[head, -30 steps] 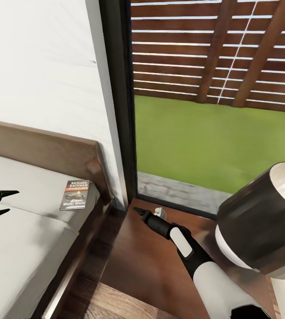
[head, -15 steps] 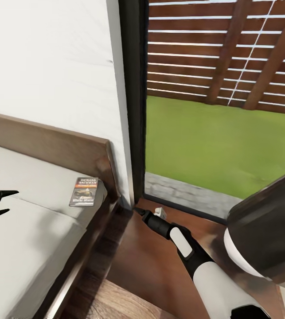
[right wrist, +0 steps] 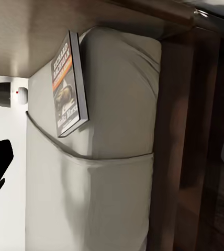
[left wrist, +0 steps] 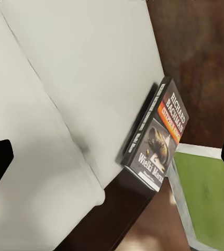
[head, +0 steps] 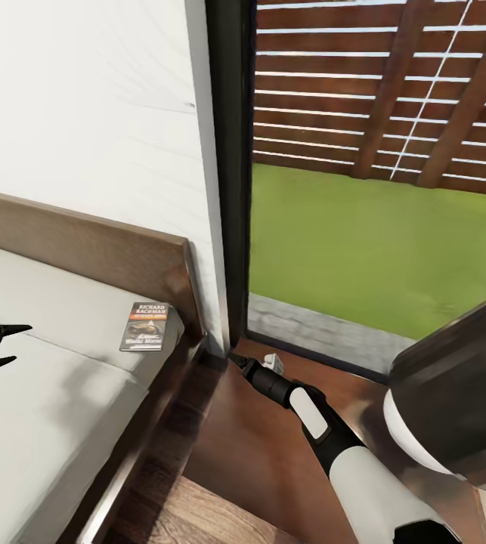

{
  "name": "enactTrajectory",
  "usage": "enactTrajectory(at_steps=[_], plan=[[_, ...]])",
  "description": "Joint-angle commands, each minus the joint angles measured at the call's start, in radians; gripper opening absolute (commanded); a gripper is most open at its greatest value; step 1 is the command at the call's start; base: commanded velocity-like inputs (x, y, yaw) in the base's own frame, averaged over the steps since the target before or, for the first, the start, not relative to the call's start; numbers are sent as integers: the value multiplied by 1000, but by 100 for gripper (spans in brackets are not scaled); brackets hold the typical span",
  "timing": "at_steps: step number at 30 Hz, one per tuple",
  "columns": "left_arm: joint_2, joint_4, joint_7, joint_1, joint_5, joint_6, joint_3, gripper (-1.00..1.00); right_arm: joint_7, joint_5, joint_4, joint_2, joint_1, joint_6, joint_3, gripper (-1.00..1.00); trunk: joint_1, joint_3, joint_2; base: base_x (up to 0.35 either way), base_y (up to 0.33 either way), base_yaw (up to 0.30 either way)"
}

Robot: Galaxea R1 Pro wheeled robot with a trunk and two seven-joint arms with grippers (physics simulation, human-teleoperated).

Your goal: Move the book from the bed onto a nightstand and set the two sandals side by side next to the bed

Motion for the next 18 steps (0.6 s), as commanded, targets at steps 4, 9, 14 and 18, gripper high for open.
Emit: enactTrajectory(at_steps=[4, 9, 14, 18], plan=[[1, 0, 0, 0, 10, 5, -7, 100, 0, -6, 0, 0, 0, 5, 0, 100, 0, -1, 0, 0, 90, 2], [1, 0, 0, 0, 10, 5, -7, 100, 0, -6, 0, 0, 0, 5, 0, 100, 0, -1, 0, 0, 127, 0], [1, 0, 0, 0, 10, 5, -8, 100, 0, -6, 0, 0, 0, 5, 0, 100, 0, -1, 0, 0, 99, 0], [1, 0, 0, 0, 10, 5, -8, 100, 0, -6, 0, 0, 0, 5, 0, 100, 0, -1, 0, 0, 36, 0]])
